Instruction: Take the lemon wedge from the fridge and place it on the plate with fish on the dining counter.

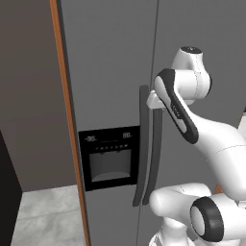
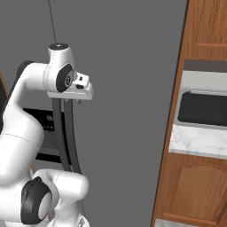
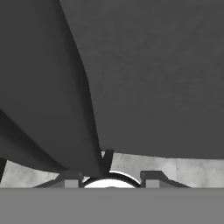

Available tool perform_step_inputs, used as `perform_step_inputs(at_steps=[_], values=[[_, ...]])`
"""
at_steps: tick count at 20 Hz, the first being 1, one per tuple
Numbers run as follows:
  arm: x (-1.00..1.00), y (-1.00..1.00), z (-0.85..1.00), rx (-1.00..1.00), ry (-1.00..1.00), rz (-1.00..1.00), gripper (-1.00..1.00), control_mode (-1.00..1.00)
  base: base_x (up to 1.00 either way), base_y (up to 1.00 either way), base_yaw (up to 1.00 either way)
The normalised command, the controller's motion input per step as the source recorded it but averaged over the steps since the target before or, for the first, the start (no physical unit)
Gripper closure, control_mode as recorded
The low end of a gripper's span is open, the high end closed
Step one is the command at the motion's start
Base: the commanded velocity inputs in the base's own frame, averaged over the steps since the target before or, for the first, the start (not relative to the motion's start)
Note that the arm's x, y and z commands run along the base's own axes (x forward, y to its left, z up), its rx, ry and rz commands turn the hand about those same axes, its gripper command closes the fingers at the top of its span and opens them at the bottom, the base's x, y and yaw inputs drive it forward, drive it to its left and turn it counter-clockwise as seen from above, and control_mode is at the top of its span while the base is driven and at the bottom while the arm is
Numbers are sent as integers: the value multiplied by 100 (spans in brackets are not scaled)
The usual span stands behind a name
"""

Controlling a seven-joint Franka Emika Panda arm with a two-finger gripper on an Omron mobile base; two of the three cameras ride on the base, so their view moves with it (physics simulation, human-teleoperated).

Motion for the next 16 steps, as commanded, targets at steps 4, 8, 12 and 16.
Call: perform_step_inputs(at_steps=[4,8,12,16], values=[[-8,0,0,0,0,0,-100,-100,0,0,0],[-12,0,0,0,0,0,-100,-100,0,0,0],[0,0,1,0,0,0,-100,-100,0,0,0],[0,0,0,0,0,0,-100,-100,0,0,0]])
